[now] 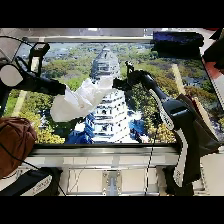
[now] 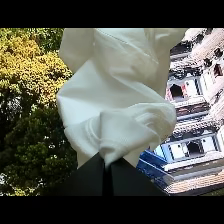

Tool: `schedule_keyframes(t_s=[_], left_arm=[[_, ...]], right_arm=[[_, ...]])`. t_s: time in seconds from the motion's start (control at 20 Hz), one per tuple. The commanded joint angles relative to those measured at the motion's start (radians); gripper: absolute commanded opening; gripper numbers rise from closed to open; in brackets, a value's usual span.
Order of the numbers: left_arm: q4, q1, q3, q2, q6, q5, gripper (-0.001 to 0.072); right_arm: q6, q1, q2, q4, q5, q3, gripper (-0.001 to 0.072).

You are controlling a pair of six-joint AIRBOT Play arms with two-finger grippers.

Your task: Fold the shirts.

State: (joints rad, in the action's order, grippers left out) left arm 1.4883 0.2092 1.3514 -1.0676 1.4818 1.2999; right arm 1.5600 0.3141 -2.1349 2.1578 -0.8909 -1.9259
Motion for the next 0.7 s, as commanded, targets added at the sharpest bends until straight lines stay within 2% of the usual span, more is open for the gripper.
schedule_keyframes(t_s=[0.0, 0.05, 0.15, 0.25, 0.4, 0.55, 0.65], left_arm=[[0.0, -0.001, 0.0, -0.001, -0.001, 0.0, 0.001], [0.001, -0.001, 0.0, -0.001, 0.0, 0.0, 0.001], [0.001, -0.001, 0.0, -0.001, -0.001, 0.0, 0.001], [0.007, -0.001, 0.0, -0.001, -0.001, 0.0, 0.001], [0.08, -0.002, 0.0, 0.002, -0.001, -0.012, 0.001], [0.206, -0.002, 0.003, 0.049, 0.0, -0.1, 0.001], [0.245, -0.003, 0.004, 0.133, 0.004, -0.197, 0.001]], right_arm=[[0.029, 0.013, -0.006, 0.024, 0.045, -0.006, 0.0108], [0.026, 0.018, -0.006, 0.026, 0.051, -0.006, 0.0083], [0.019, 0.019, -0.008, 0.032, 0.029, -0.006, 0.0083], [0.02, 0.015, -0.006, 0.03, -0.018, -0.007, 0.001], [0.025, -0.003, 0.008, 0.016, -0.105, -0.084, 0.001], [0.04, -0.026, 0.116, -0.02, -0.202, -0.173, 0.001], [0.116, -0.041, 0.253, -0.051, -0.284, -0.17, 0.001]])
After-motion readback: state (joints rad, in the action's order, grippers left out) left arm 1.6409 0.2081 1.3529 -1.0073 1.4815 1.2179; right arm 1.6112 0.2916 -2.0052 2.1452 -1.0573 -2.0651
